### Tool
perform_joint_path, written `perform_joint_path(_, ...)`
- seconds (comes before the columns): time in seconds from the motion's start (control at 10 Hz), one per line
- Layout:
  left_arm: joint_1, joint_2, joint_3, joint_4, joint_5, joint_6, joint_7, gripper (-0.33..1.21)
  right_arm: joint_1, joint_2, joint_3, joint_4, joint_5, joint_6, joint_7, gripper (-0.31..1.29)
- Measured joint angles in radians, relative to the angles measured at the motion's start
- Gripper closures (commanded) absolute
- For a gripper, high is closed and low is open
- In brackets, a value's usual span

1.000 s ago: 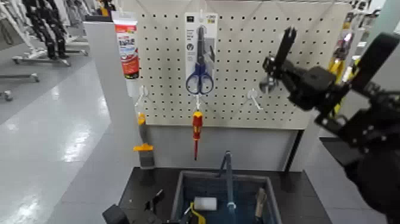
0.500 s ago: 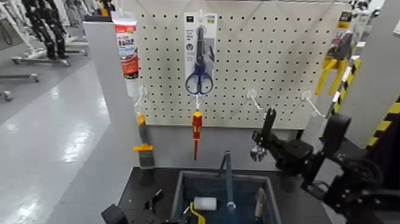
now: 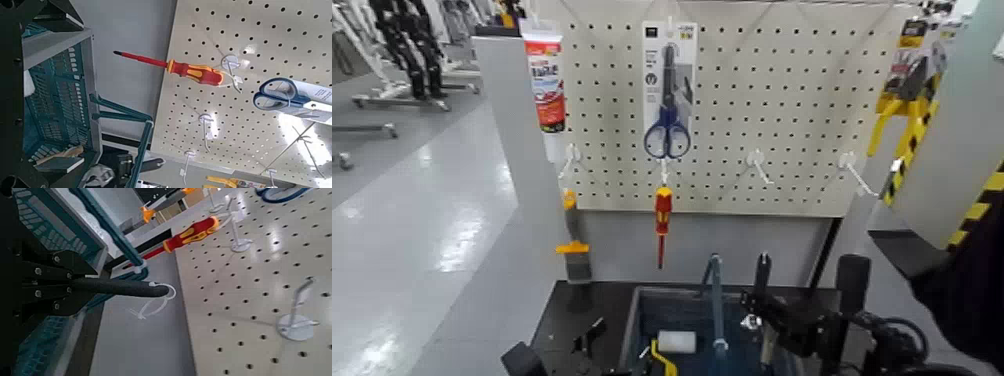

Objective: Put the black wrench into the crate.

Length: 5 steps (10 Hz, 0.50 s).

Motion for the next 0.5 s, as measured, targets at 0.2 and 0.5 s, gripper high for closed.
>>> perform_joint_path(0.2,0.0,0.0,-0.001,0.0,0.0,0.0,-0.001,0.11,0.0,0.001,0.008,0.043,0.005,0.028,-0.004,1.06)
perform_joint_path(0.5,0.0,0.0,-0.001,0.0,0.0,0.0,-0.004,0.11,-0.001,0.001,-0.005,0.048,0.013,0.082,-0.036,0.08)
